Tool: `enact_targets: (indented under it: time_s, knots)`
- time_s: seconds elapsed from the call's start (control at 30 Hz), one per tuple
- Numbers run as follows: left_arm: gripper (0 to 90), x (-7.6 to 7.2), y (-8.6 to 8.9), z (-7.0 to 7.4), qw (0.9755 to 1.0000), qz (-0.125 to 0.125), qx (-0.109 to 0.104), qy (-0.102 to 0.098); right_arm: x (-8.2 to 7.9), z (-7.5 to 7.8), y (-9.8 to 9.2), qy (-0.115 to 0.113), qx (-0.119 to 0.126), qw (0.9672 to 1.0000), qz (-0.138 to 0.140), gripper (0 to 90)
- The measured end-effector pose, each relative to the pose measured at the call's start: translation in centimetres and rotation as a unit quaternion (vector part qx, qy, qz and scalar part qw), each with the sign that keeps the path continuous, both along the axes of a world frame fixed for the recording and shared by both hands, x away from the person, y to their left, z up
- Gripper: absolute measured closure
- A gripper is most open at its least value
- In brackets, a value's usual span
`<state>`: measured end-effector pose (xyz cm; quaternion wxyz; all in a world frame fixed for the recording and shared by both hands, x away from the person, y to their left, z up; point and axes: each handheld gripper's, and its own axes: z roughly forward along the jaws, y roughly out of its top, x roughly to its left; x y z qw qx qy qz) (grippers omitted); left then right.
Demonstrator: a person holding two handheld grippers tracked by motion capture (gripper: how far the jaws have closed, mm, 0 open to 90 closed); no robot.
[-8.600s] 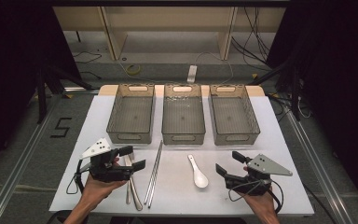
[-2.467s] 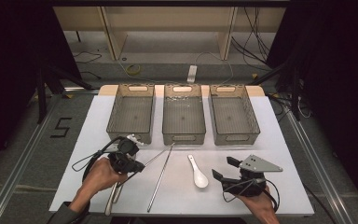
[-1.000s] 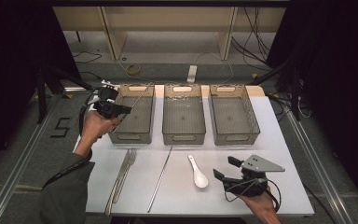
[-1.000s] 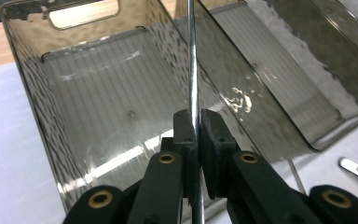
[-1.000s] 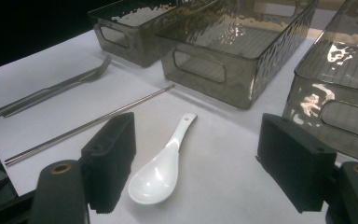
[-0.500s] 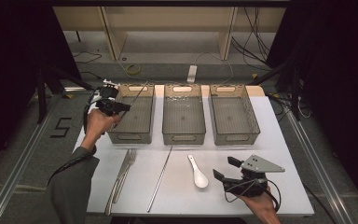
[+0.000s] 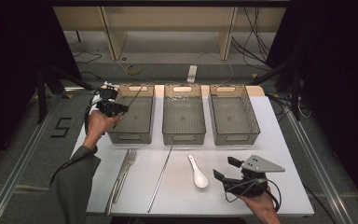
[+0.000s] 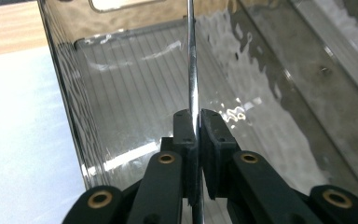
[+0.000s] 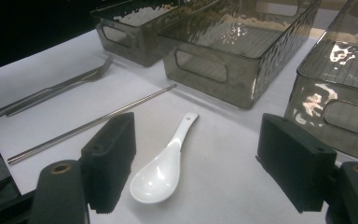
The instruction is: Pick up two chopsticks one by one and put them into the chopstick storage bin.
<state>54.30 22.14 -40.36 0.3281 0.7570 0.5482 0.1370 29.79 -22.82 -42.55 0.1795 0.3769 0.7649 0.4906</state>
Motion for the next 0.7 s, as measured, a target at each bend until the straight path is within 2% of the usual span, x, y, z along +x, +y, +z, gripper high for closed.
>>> enact_targets:
  time_s: [0.1,0.13,0.2,0.27,0.4,0.53,0.63,0.7]
  knots:
    - [83.4,0.1,-0.1,-0.3,1.0000,0.000,0.003,-0.003,0.0,0.0,0.0,0.001,0.000,1.0000,0.001,28.7]
    - [79.7,0.1,-0.1,-0.4,1.0000,0.001,0.003,-0.003,0.0,0.0,0.0,0.001,0.000,1.0000,0.000,28.8]
    - [66.0,0.2,-0.1,-0.2,1.0000,0.000,-0.003,0.001,0.0,0.0,0.0,0.000,0.000,1.0000,0.000,28.7]
    - [60.2,0.0,-0.1,0.2,1.0000,0.000,-0.006,-0.008,0.0,0.0,0.0,0.001,0.001,1.0000,-0.001,28.7]
    - [45.5,-0.7,-0.2,1.0,0.9992,-0.013,-0.036,0.001,0.0,0.0,0.0,0.001,0.001,1.0000,-0.001,28.7]
    - [31.7,-2.4,-1.0,1.5,0.9984,-0.023,-0.051,-0.005,0.0,0.0,0.0,0.001,0.001,1.0000,-0.001,28.8]
    - [27.1,-4.2,-1.8,1.8,0.9981,-0.042,-0.044,-0.007,0.0,0.0,0.0,0.001,0.000,1.0000,-0.001,28.7]
    - [25.2,-5.3,-2.1,1.8,0.9975,-0.045,-0.054,-0.012,0.0,0.0,0.0,0.001,0.000,1.0000,-0.002,28.7]
